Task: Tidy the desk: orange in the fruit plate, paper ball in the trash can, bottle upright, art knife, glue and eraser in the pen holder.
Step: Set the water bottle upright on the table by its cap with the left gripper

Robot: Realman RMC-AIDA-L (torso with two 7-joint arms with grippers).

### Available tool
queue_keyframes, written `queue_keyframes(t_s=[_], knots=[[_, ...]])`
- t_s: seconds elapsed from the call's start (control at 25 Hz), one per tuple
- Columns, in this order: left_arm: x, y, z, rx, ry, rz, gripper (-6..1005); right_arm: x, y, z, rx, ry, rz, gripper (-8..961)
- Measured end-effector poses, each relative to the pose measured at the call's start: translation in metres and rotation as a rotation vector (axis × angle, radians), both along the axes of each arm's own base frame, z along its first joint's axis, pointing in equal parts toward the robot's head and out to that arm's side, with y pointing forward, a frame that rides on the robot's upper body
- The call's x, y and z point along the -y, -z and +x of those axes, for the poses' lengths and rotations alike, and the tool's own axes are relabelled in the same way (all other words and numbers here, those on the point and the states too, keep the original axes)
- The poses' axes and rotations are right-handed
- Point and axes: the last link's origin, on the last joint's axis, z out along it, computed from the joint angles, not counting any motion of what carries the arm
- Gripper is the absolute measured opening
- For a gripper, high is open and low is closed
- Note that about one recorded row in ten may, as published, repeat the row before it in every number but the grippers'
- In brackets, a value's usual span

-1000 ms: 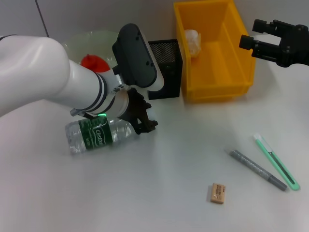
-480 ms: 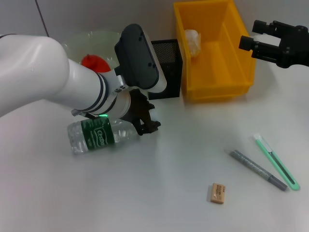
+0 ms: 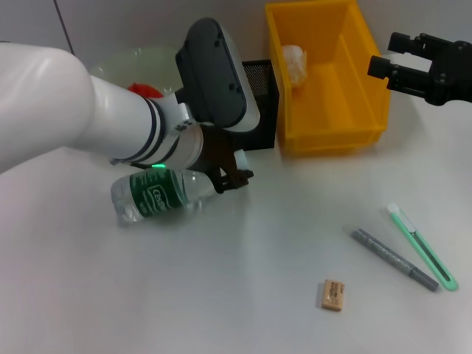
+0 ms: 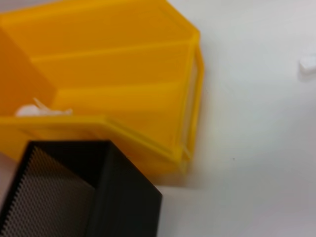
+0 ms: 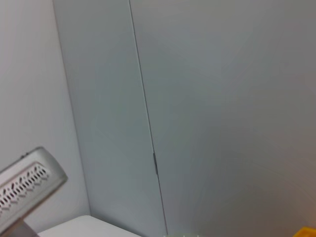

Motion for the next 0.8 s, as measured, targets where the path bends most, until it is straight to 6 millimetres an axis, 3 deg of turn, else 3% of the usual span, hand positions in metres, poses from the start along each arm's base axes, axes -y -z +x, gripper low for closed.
queue_keyframes(t_s=[0.4, 0.48, 0.8], knots=[[0.000, -0.010, 0.007, 0.035, 0.028, 0.036, 432, 0.001, -0.001, 0.000, -0.001, -0.004, 0.003, 706], [0.003, -0.023, 0.017, 0.059, 0.070, 0.076, 432, 0.001, -0.002, 0.000, 0.000, -0.004, 0.003, 706], [0.009, -0.038, 0.028, 0.049, 0.112, 0.115, 431, 0.000, -0.002, -0.001, 0.001, -0.006, 0.005, 706]])
